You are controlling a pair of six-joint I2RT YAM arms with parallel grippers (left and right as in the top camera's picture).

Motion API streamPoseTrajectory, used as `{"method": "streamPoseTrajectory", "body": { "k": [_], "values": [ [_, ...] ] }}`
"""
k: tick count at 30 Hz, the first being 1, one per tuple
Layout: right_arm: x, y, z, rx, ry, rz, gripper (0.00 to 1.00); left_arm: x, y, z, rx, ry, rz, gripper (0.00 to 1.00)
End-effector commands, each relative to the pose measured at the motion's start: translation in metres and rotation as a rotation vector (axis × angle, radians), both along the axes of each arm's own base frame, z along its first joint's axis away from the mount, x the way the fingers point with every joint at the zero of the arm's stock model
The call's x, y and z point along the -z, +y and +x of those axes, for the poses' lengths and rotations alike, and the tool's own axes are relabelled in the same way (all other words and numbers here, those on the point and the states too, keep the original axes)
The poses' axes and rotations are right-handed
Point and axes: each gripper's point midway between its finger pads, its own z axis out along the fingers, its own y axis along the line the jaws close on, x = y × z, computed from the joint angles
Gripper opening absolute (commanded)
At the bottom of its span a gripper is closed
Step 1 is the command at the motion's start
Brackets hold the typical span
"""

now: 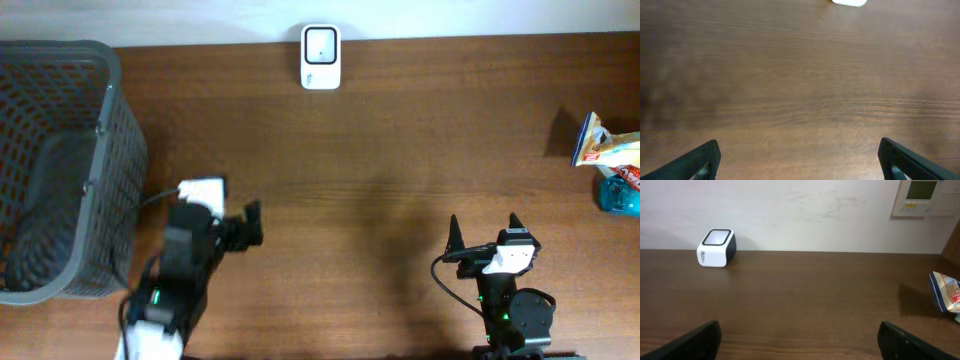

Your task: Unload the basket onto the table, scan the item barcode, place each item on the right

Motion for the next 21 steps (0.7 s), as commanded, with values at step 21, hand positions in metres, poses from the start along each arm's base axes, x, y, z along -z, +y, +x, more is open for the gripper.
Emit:
{"method": "streamPoseTrajectory", "body": {
  "k": [21],
  "values": [
    [0.003, 0.000, 0.000, -0.001, 0.007, -0.007, 0.98, -0.030, 0.064, -0.050, -0.201, -0.632, -0.035, 0.99]
  ]
}}
